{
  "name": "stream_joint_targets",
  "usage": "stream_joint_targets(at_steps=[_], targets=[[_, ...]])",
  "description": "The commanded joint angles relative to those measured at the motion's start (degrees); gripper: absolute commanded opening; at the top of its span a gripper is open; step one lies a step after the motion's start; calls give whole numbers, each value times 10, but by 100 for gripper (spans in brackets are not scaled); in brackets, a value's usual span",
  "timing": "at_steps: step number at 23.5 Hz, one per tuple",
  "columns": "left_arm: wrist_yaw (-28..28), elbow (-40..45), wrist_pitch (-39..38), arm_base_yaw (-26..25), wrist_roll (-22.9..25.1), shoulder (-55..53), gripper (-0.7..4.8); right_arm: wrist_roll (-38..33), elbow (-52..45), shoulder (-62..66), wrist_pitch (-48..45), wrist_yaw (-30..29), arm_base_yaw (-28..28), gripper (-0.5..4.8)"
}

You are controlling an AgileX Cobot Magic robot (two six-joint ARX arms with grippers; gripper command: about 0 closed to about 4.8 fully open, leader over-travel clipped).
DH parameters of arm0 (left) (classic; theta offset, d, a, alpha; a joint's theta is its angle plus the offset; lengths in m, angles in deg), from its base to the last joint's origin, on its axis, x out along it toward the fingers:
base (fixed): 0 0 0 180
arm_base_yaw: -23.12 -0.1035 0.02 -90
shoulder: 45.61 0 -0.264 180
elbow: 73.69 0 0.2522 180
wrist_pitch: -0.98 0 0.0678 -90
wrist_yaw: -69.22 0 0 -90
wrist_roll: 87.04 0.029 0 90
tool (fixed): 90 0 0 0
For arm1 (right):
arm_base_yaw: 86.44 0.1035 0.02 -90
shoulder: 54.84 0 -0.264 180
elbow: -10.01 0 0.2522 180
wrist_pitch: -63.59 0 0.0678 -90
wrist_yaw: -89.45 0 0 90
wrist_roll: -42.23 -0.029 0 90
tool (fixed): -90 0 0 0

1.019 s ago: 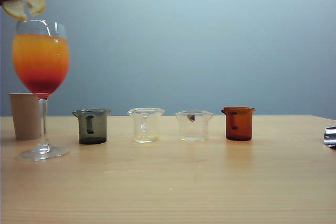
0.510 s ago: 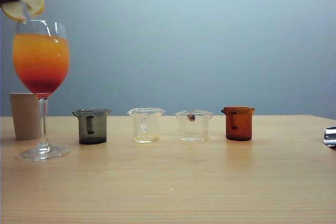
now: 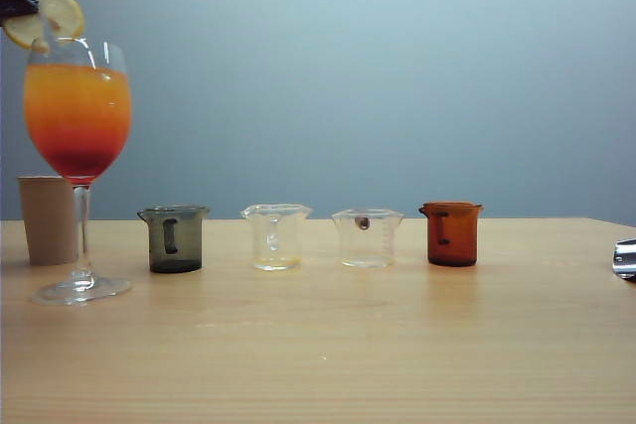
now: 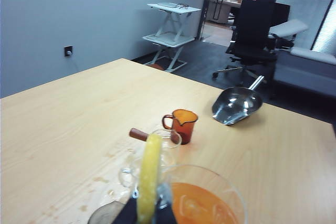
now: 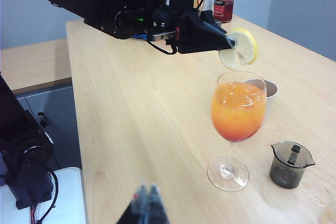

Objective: Pick up the lemon slice from the paper cup on the left and carefully insert it into the rim of the goblet.

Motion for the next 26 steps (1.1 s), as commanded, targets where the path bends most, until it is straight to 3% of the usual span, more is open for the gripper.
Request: stream_joint_targets(at_steps=[1, 26], targets=[[-11, -2, -3, 0, 15, -1, -6, 1, 2, -1, -7, -1, 0, -5], [-21, -2, -10, 1, 15, -12, -6, 1, 2, -1, -7, 0, -3, -5]])
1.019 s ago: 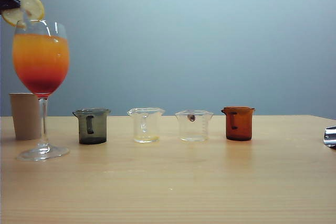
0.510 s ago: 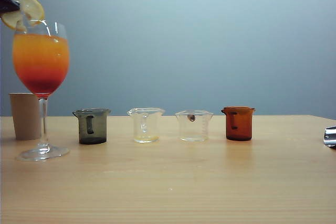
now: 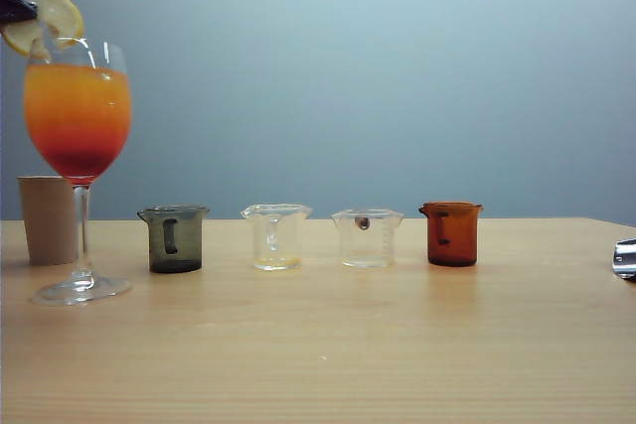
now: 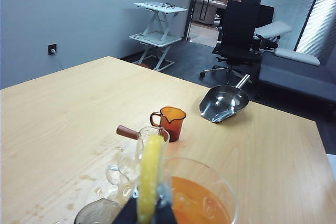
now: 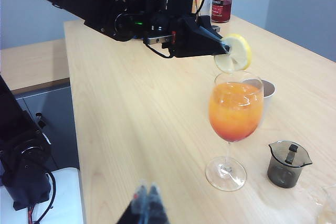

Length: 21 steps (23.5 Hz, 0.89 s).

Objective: Pick up the lemon slice from the paper cup on the left and carefully insert it into the rim of the goblet.

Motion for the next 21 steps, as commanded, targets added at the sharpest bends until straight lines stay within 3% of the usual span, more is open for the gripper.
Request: stream_joint_targets(at_steps=[1, 21], targets=[[2, -2, 3, 1, 2, -1, -6, 1, 2, -1, -7, -1, 0, -5], [9, -2, -4, 11, 15, -16, -6, 1, 2, -1, -7, -1, 0, -5]])
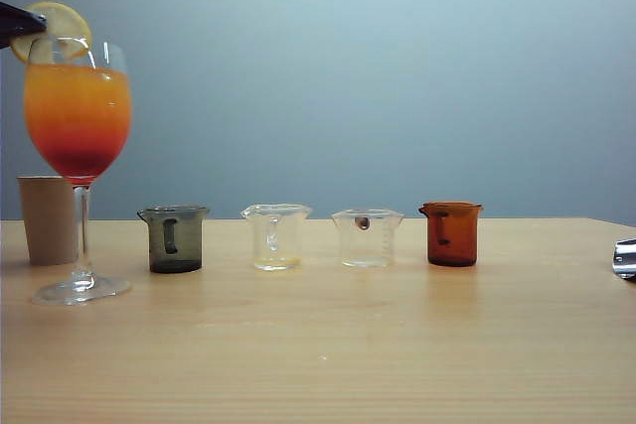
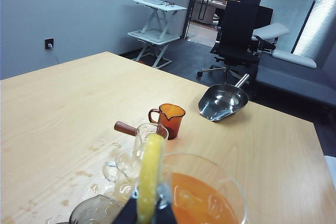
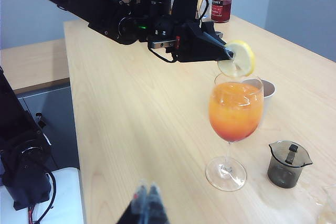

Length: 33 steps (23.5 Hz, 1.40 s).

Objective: Pick up the lemon slice from the paper cup on the left and carefully insert it into the rim of the goblet.

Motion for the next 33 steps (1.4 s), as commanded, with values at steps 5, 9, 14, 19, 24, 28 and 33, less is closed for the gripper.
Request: stream_joint_targets(at_steps=[5, 9, 14, 19, 24, 28, 33], targets=[[9, -2, -1, 0, 13, 0, -6, 1, 2, -1, -8, -1, 0, -5], [22, -2, -1, 0, 15, 0, -6, 1, 2, -1, -8, -1, 0, -5], [23, -2, -1, -1, 15, -9, -6, 1, 2, -1, -7, -1, 0, -5], [22, -2, -1, 0, 15, -10, -6, 1, 2, -1, -7, 0, 0, -5], [13, -2, -2, 0, 15, -12, -6, 1, 2, -1, -7, -1, 0, -5], [4, -2, -1, 1, 15, -12, -6, 1, 2, -1, -7, 0, 0, -5], [0, -2, -1, 1, 15, -12, -6, 1, 2, 3, -7, 0, 0, -5]])
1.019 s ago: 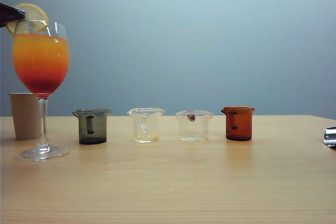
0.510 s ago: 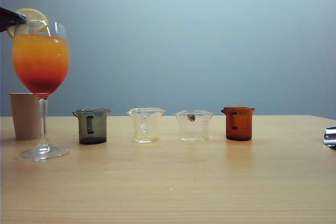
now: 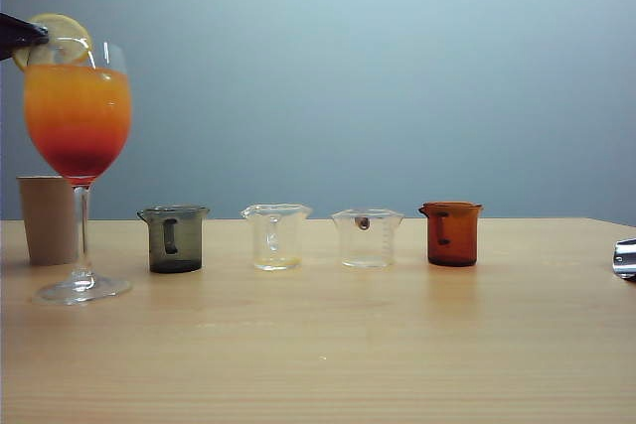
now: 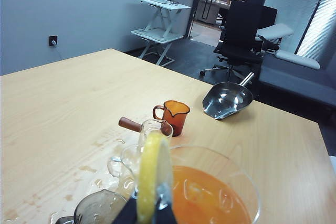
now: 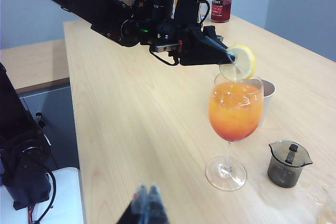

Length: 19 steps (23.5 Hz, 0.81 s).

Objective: Pick up the lemon slice from the paper cup on the left and carefully insert it into the rim of the goblet.

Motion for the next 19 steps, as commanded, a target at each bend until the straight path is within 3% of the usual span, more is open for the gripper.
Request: stream_joint_targets(at_steps=[1, 19], targets=[[-8, -2, 3, 0, 2, 1, -6, 1, 2, 4, -8, -1, 0, -5], [-14, -2, -16, 0, 2, 0, -6, 1, 2, 4, -8, -1, -16, -5]])
